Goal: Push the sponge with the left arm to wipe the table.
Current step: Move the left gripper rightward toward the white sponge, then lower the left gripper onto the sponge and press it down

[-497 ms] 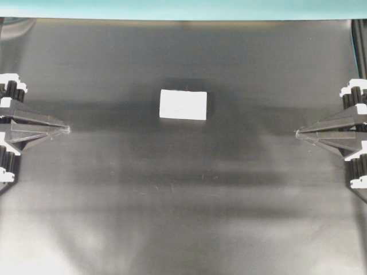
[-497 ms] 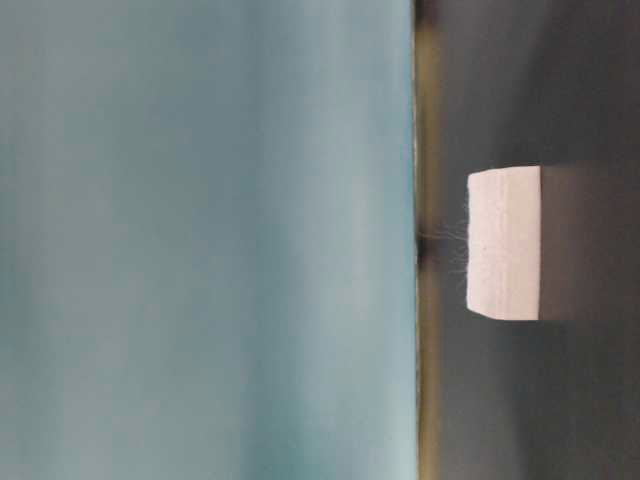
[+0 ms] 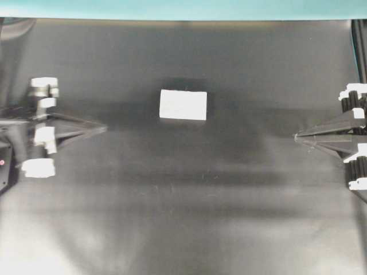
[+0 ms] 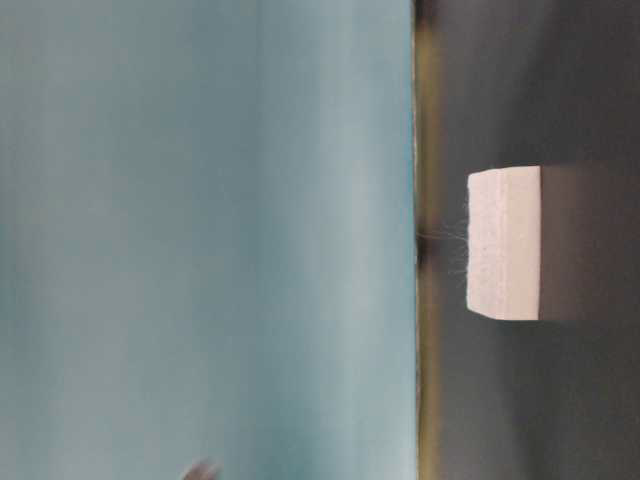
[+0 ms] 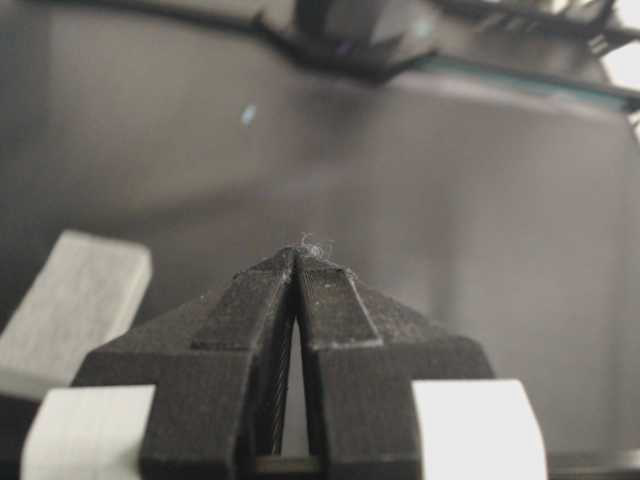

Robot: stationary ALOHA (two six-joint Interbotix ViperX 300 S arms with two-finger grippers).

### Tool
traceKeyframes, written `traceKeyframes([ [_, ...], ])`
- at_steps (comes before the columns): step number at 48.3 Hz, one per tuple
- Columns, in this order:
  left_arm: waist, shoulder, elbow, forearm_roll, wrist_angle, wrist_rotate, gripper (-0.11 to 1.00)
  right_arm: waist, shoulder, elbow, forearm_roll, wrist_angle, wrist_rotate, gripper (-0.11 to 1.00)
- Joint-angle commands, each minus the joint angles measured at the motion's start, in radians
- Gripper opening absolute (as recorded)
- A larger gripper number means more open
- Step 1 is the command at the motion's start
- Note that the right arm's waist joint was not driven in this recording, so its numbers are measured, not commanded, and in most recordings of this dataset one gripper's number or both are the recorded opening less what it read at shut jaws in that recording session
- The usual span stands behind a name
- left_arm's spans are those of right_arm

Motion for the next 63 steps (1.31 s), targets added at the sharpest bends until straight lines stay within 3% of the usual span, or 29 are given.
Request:
traceKeyframes([
  [1, 0.020, 0.117, -0.081, 0.003, -0.003, -0.005, 0.01, 0.000, 0.005, -0.005, 0.002, -0.003, -0.008, 0.00],
  [14, 0.077, 0.426, -0.288, 0.003, -0.003, -0.086, 0.07, 0.000, 0.005, 0.009, 0.002, -0.002, -0.008, 0.00],
  [28, 0.144, 0.667, -0.479, 0.003, 0.012, -0.216, 0.43, 0.000, 0.000, 0.017, 0.002, -0.003, -0.008, 0.00],
  [33, 0.164, 0.732, -0.531, 0.003, 0.040, -0.219, 0.59, 0.000, 0.000, 0.021, 0.002, -0.005, -0.008, 0.00],
  [38, 0.192, 0.805, -0.578, 0.003, 0.063, -0.218, 0.68, 0.000, 0.000, 0.026, 0.002, -0.006, -0.009, 0.00],
  [51, 0.227, 0.948, -0.670, 0.003, 0.069, -0.219, 0.67, 0.000, 0.000, 0.040, 0.002, -0.008, -0.011, 0.00],
  [63, 0.230, 0.983, -0.675, 0.003, 0.091, -0.233, 0.67, 0.000, 0.000, 0.054, 0.002, -0.008, -0.011, 0.00],
])
